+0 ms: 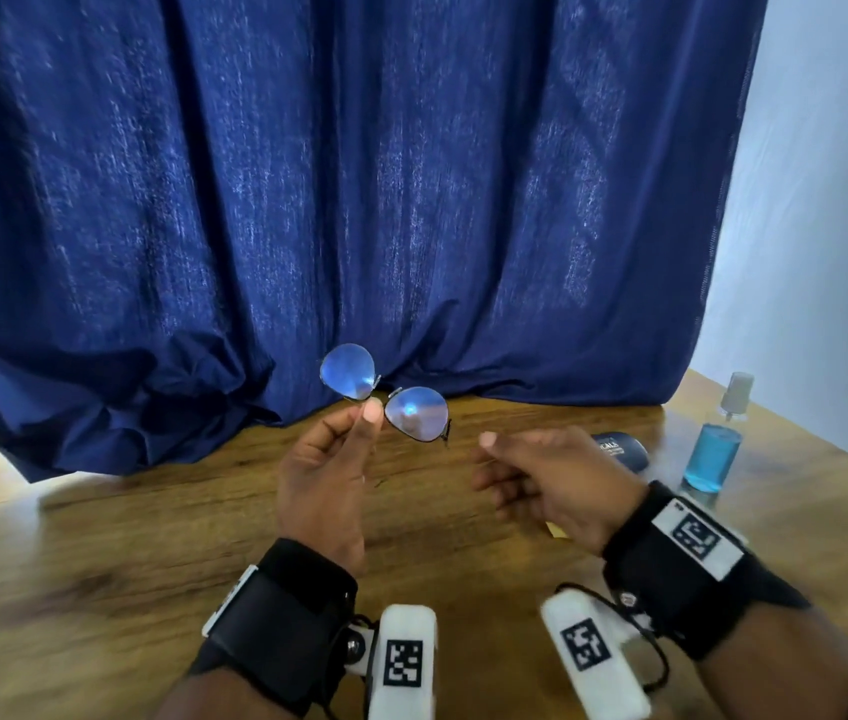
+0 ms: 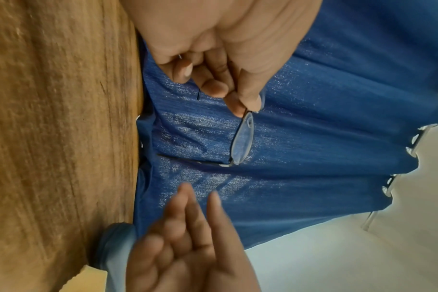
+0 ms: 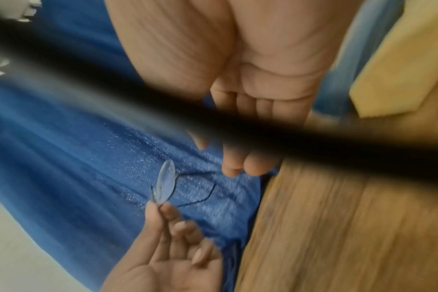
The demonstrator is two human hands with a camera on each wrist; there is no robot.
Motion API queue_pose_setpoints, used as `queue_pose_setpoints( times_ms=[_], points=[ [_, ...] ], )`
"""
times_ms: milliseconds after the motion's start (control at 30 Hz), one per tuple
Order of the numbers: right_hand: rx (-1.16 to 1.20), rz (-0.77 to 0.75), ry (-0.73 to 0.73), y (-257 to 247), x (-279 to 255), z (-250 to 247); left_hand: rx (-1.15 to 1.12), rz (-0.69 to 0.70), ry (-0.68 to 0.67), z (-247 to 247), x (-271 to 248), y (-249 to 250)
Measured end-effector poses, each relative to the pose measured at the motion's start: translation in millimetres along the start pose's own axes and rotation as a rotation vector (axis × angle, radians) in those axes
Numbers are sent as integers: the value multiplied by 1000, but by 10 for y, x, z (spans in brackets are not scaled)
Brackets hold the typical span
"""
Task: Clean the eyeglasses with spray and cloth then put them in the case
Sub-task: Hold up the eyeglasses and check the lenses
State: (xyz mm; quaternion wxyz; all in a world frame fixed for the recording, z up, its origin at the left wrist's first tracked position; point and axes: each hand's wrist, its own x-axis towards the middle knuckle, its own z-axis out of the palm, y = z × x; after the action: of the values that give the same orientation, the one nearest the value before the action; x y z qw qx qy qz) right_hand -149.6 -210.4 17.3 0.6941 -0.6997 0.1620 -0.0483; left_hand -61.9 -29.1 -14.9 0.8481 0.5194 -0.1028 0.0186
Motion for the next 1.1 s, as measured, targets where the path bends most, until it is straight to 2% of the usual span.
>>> queue_pose_setpoints(
  times_ms=[133,300,467,567,667,767,833,933,1100],
  points=[
    [263,17,-55,-11,292,320,2,24,40,-33,51,-16],
    [418,26,-88,18,542,320,146,101,9,-78,69,-44],
    [517,91,-135,172,708,239,479,180,-63,-103,60,-63],
    [551,14,-103,201,753,180,541,167,-91,-126,79,4],
    [488,-135,31,219,769,112,459,142,-100,-158,132,89],
    [355,-309,167,196,735,80,390,160,-52,-192,202,124],
    [341,-383,213,167,709,78,404,181,-64,-226,224,121],
    [363,-412,215,156,682,93,502,216,-110,-261,230,80],
    [280,-424,227,195,649,144,429,241,-72,-244,219,78]
  ],
)
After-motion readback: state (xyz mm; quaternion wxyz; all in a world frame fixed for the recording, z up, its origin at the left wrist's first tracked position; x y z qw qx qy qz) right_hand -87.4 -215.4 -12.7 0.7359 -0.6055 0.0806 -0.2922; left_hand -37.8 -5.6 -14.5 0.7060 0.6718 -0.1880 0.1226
